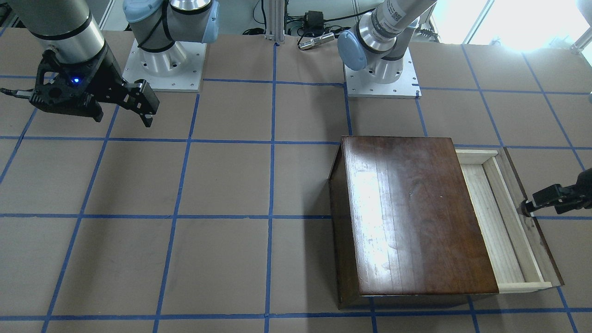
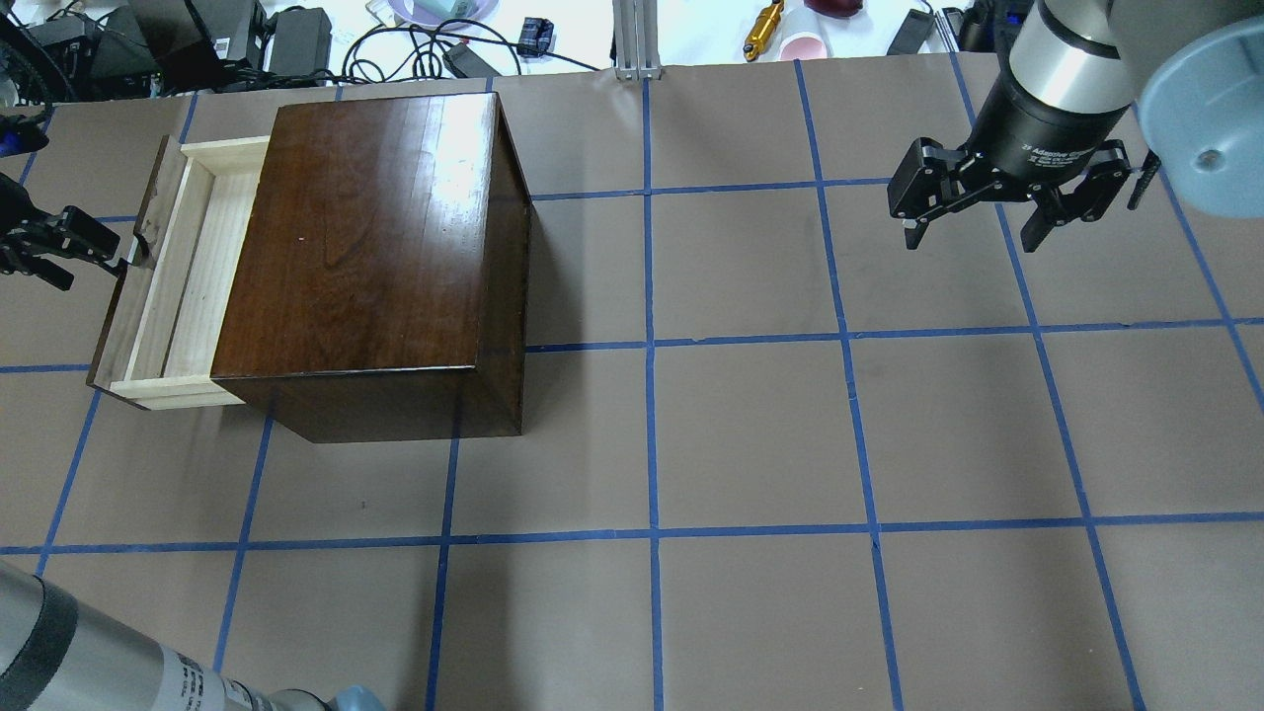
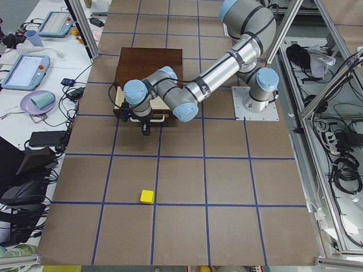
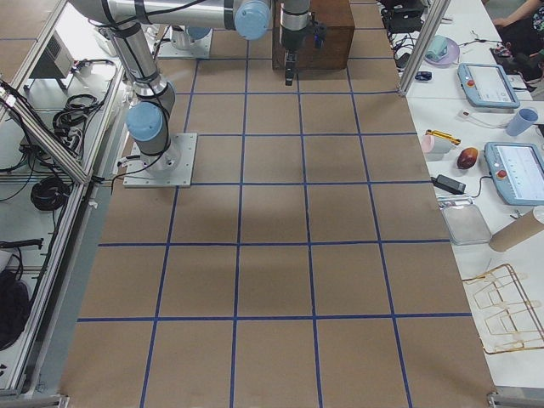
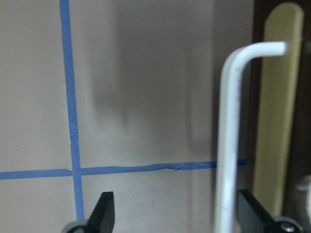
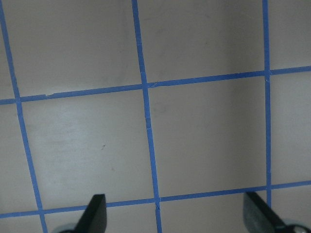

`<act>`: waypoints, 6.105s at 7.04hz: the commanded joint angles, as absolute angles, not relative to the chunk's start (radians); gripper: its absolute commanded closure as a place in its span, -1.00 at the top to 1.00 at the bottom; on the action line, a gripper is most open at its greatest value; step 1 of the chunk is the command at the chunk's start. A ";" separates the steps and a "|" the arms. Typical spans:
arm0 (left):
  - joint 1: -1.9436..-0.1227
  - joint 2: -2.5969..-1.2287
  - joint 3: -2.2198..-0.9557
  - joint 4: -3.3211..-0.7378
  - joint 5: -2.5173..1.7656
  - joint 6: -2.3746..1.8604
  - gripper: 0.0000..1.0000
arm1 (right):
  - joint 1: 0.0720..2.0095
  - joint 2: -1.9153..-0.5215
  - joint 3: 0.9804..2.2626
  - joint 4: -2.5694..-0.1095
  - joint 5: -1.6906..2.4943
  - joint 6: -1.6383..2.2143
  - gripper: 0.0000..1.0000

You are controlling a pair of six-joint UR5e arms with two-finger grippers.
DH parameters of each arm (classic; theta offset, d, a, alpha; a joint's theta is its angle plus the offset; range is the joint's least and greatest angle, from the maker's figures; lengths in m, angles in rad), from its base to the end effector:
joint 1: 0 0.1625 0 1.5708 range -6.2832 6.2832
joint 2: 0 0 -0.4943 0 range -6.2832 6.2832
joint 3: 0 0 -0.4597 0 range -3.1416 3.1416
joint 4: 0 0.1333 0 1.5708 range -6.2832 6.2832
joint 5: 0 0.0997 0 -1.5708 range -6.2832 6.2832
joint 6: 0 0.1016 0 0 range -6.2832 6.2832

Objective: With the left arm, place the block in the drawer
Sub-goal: 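Hook the white handle and pull the drawer outward with the left gripper, then release the handle and move the left gripper toward the yellow cube, then grasp the small yellow cube with the left gripper, then carry the yellow cube over the open drawer with the left gripper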

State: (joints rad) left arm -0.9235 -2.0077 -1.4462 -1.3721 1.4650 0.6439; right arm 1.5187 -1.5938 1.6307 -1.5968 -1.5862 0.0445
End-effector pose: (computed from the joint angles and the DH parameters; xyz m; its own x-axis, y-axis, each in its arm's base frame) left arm 0.3279 -0.6726 0.3574 -0.9883 -0.0114 0.1520 -0.0073 0.9996 0.0277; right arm 0.1031 -0.5527 0.5370 -0.9952 0.0963 0.0159 0.0964 0.9953 0.0102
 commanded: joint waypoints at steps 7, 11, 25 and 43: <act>-0.822 -2.026 -1.316 -1.396 1.583 0.675 0.83 | 1.519 -1.594 1.631 -1.597 -1.586 0.044 1.00; -0.749 -2.204 -1.160 -1.352 1.589 0.881 0.89 | 1.519 -1.594 1.631 -1.597 -1.588 0.044 1.00; -0.663 -2.467 -1.014 -1.198 1.583 1.209 1.00 | 1.519 -1.594 1.631 -1.597 -1.586 0.044 1.00; -0.862 -2.031 -1.185 -1.519 1.592 0.822 -0.49 | 1.519 -1.594 1.631 -1.597 -1.586 0.044 1.00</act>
